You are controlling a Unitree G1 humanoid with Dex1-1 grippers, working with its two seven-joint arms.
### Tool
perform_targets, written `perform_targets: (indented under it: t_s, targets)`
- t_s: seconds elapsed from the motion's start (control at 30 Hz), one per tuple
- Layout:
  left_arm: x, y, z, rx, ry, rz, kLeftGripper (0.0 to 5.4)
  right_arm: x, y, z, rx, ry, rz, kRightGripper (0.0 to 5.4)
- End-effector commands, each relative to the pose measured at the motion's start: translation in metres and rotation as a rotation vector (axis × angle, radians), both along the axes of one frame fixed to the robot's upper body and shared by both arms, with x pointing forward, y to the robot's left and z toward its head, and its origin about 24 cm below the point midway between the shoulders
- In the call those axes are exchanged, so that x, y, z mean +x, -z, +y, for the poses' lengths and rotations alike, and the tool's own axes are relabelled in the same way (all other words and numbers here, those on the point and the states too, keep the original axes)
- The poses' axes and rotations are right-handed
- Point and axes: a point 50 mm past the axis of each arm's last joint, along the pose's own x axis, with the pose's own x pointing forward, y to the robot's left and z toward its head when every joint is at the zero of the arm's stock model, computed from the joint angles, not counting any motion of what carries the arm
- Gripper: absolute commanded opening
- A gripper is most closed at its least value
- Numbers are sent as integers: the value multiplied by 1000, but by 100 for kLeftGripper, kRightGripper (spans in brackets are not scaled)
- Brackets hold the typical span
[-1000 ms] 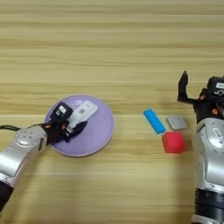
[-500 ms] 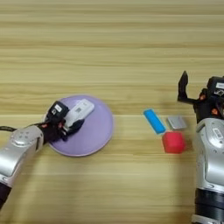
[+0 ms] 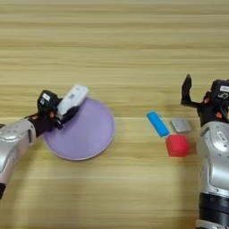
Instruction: Move the objects on the table
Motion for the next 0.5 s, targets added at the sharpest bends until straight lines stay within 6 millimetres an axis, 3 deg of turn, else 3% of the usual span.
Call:
perform_targets:
  t_s: [0.03,0.27,0.5]
  targets:
    - [2,-13,9,-11,-33,-32,285,0,3,0,11,0,19,540]
    - [5,-19,35,-8,-156,-54,285,1,3,-1,10,1,17,540]
    - [3,-3,56,39,-288,-17,285,2,3,-2,9,2,14,540]
